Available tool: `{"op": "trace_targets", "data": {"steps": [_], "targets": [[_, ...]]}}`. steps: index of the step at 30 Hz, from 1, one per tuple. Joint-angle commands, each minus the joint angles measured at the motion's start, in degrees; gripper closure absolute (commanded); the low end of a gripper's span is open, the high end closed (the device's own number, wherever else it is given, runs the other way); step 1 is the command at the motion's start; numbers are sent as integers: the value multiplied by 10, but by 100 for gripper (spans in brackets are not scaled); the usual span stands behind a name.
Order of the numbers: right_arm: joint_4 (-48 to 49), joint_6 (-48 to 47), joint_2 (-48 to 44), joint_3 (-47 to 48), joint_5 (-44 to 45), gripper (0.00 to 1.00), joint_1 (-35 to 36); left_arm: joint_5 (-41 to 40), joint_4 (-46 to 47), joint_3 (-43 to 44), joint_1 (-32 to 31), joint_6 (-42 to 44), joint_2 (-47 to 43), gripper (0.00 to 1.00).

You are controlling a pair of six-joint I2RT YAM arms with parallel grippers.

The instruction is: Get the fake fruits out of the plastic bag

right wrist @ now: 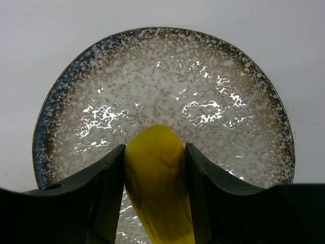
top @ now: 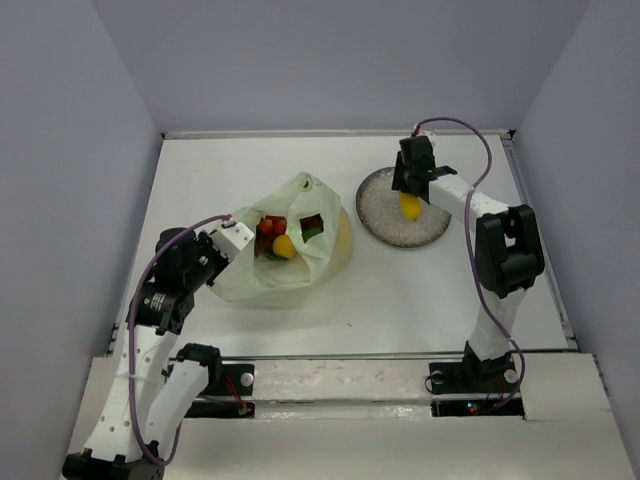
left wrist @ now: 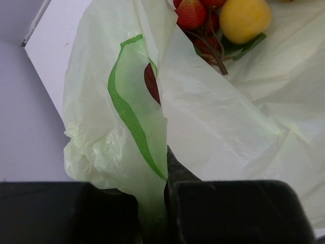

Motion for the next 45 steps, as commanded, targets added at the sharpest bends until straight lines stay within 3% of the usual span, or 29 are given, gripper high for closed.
{"op": "trace_targets", "data": {"steps": [1,6,10,11,12,13,16,20,22,26,33,39,41,42,45], "targets": [[11,-12,4,46,8,43,-3,14,13,11,-2,-8,-3,77],[-57,-45,-34,108,-39,0,20,24,17,20,-2,-18,-3,71],[-147,-100,-73,232,-16,0,135,26,22,17,-3,-29,-2,70],[-162,-105,-73,268,-21,0,197,24,22,15,-2,-30,-3,70],[-177,-108,-69,305,-35,0,198,24,23,15,-2,-30,-2,70],[-184,-110,-66,356,-72,0,263,19,26,15,-3,-35,-2,70],[-184,-84,-38,387,-135,1,355,1,32,14,-4,-46,-1,70],[-143,10,-14,316,-234,7,383,-45,44,18,-3,-67,0,70],[-121,46,-9,287,-256,16,383,-98,67,13,-3,-74,-4,70],[-56,79,-35,167,-247,26,388,-142,89,6,-4,-81,-16,70],[11,123,-36,79,-171,37,388,-129,89,-2,-4,-93,-12,71],[34,155,8,75,-139,26,388,-122,100,2,-4,-103,2,71],[21,173,43,113,-104,17,388,-102,105,8,-4,-104,1,71],[14,185,75,131,-85,8,388,-92,105,11,-4,-106,2,71],[-32,215,133,204,-20,0,374,-69,95,21,-4,-109,2,71]]}}
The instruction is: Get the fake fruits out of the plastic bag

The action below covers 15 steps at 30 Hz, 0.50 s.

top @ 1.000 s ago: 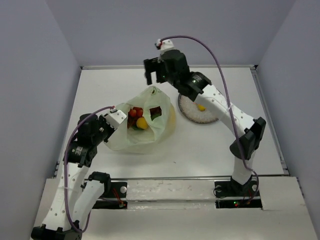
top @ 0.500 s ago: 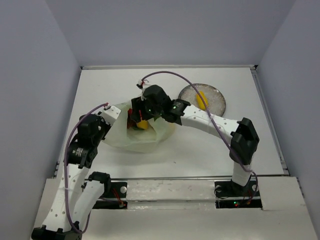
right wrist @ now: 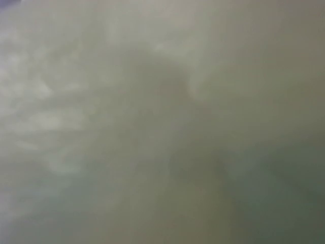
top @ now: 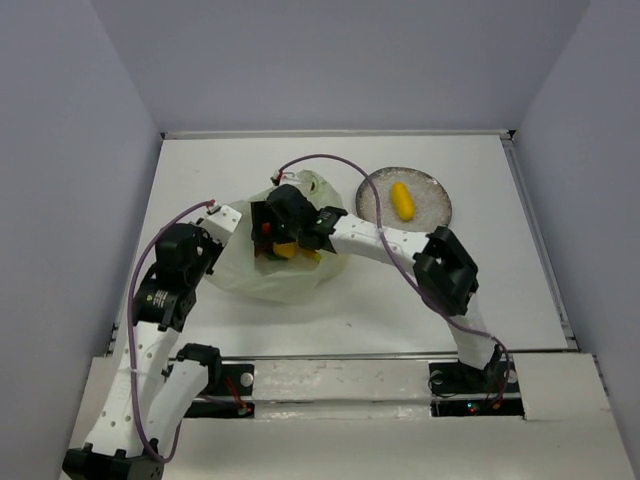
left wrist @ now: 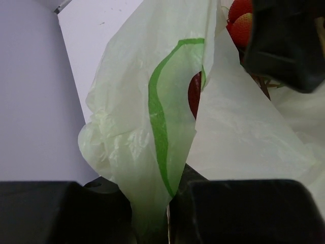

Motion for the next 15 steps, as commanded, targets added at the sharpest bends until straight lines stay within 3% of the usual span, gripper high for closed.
{"op": "trace_targets", "data": {"steps": [1,9,15], "targets": [[-29,57,71,82,106,0,-14,45,16,35,-2,-12,-5,71],[-39,61,187,225,129,1,-20,59,15,35,-3,-7,-23,71],[-40,47,251,250,94,2,-20,58,16,35,-3,-10,-25,71]]}}
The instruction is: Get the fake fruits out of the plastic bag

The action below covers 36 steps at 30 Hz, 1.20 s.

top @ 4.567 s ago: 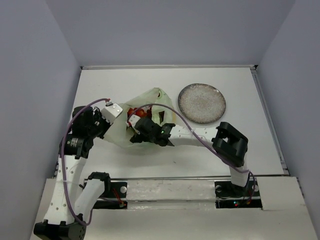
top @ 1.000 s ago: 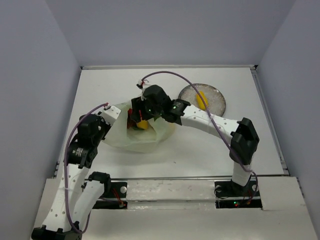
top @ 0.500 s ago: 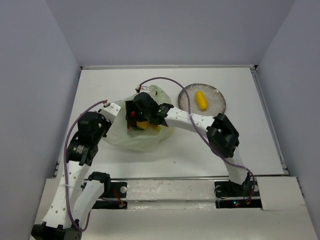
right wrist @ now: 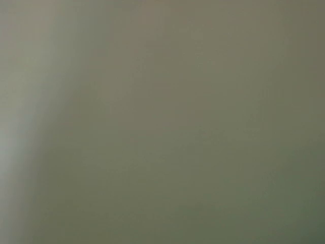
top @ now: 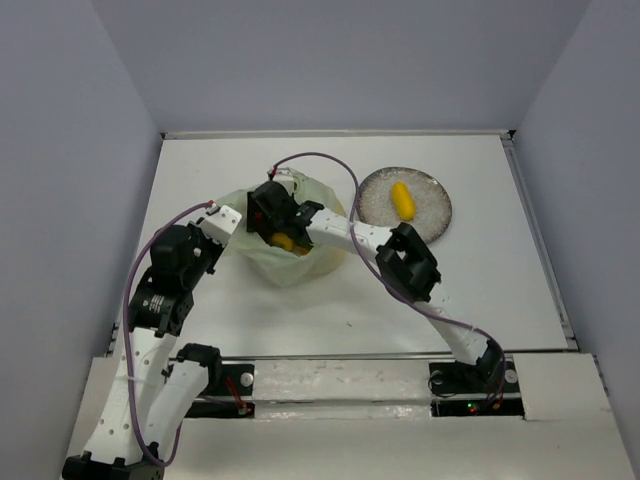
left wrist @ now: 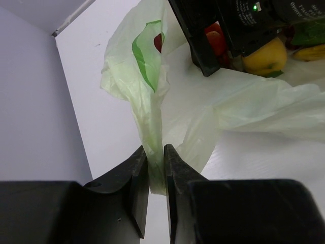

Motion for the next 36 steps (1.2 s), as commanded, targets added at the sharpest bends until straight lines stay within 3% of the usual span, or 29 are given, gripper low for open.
{"op": "trace_targets", "data": {"steps": [1,3,4,6,10,15,18,21,26,30,33,36], "targets": [[0,-4,35,21,-20,6,2,10,16,22,-3,-8,-7,71],[0,-7,36,21,-31,21,-3,8,19,26,-3,-9,-6,71],[1,-14,30,21,-33,35,-3,6,20,26,-3,-9,-6,71],[4,-28,17,18,-31,46,-3,4,21,26,-2,-6,-6,71],[15,-83,-51,0,-28,78,-3,0,21,21,-2,-1,-5,71],[24,-134,-145,-51,-61,80,-3,-23,26,14,-3,3,-3,74],[25,-169,-199,-89,-93,80,-3,-75,35,11,-3,7,6,77],[26,-200,-244,-118,-118,87,-3,-80,35,11,-3,17,11,77],[15,-266,-285,-132,-175,87,-3,-73,42,15,-3,16,24,77],[-2,-288,-304,-152,-93,87,-3,-111,52,37,-2,1,36,100],[-22,-304,-304,-160,-62,90,-3,-132,57,53,-3,-3,34,100],[-38,-307,-307,-182,-58,99,-17,-190,79,60,-3,-8,22,100]]}}
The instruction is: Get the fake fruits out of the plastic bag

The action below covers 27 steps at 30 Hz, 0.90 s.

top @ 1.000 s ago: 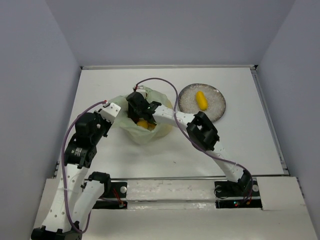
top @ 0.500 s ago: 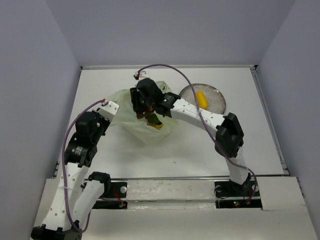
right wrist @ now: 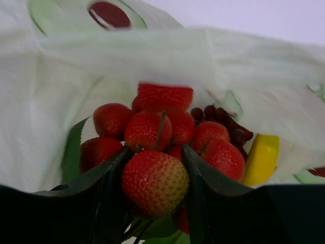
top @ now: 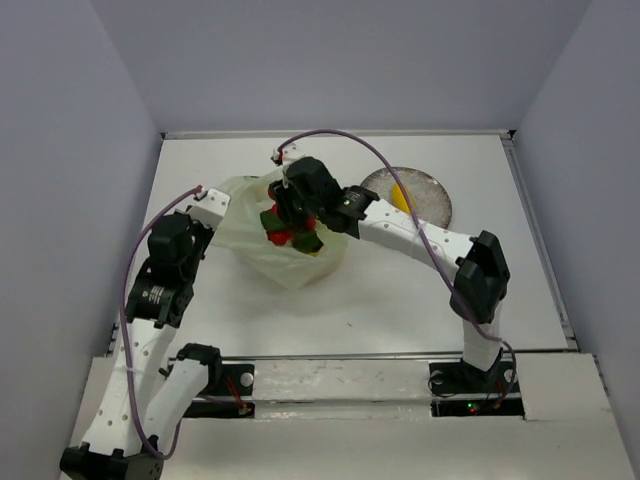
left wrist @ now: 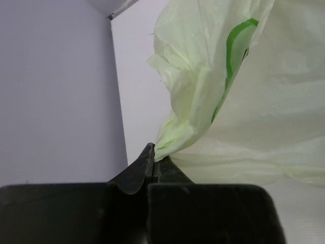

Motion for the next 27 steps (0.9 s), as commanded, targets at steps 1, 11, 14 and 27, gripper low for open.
{"op": "trace_targets", "data": {"steps": [1,11,14,27], "targets": [[-16,-27,-23,-22,31,99,-20,-88,55,32,-2,-8,-19,100],[-21,-47,-62,-2,-69,99,-32,-21,29,-8,-2,14,-50,100],[-21,-41,-64,48,-134,99,-32,20,18,-6,-2,13,-42,100],[83,77,-88,184,-184,99,-113,17,14,36,-2,-23,30,100]]}}
